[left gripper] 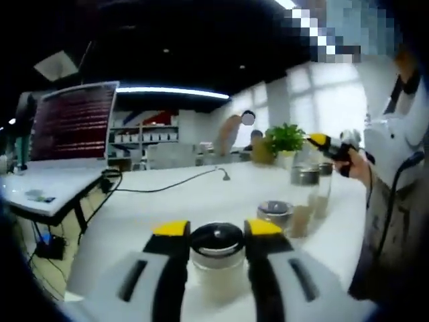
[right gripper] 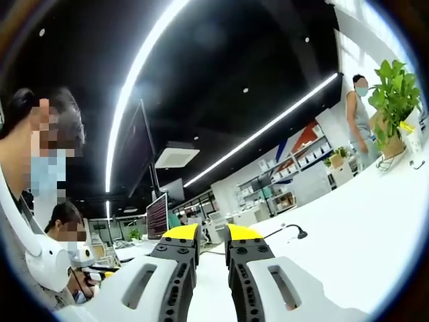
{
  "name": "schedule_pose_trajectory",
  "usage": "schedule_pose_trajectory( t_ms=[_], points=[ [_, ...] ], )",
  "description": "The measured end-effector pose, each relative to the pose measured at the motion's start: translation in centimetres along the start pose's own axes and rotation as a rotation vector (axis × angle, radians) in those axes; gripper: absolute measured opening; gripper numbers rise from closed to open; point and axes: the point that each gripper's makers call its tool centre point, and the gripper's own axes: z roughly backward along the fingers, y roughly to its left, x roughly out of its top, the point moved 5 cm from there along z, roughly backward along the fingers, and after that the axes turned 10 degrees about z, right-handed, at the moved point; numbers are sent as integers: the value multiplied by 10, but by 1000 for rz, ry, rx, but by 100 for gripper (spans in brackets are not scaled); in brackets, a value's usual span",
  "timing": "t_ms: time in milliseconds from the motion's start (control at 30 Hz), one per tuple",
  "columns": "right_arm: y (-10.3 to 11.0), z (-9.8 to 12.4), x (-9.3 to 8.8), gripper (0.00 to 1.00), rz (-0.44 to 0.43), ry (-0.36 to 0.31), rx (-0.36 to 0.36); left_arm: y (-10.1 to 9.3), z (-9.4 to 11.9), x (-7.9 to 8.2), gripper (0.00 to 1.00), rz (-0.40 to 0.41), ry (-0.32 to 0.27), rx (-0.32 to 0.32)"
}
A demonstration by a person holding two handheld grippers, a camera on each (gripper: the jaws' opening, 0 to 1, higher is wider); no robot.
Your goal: Rotate the seasoning bottle until the label or dispensing opening points toward the visible target arrow and the bottle remains upright within the marked orientation range
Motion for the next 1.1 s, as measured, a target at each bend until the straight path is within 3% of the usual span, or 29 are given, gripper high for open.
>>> schedule_pose_trajectory(
  t_ms=[67,233,333,500,567,900,1067,1100],
  points=[
    [0,1,-1,13,-6,-4,-4,3,0,0,33,27,8,-44],
    [1,4,-5,13,-14,6,-16,7,0,0,33,6,33,-125],
    [0,7,-5,13,-15,5,-16,10,-2,-1,33,63,45,-209],
    [-4,10,-5,13,-18,11,-20,10,-2,-1,33,27,83,-277],
    [-7,9,-6,13,-19,10,-26,9,-2,0,33,16,103,-340],
    [-1,4,-12,13,-25,1,5,23,-3,1,33,64,205,-468],
    [-6,14,-14,13,-45,-27,-23,19,-6,0,34,65,225,-492],
    [-7,15,-15,13,-51,-23,-27,18,-7,3,37,73,190,-484]
  ],
)
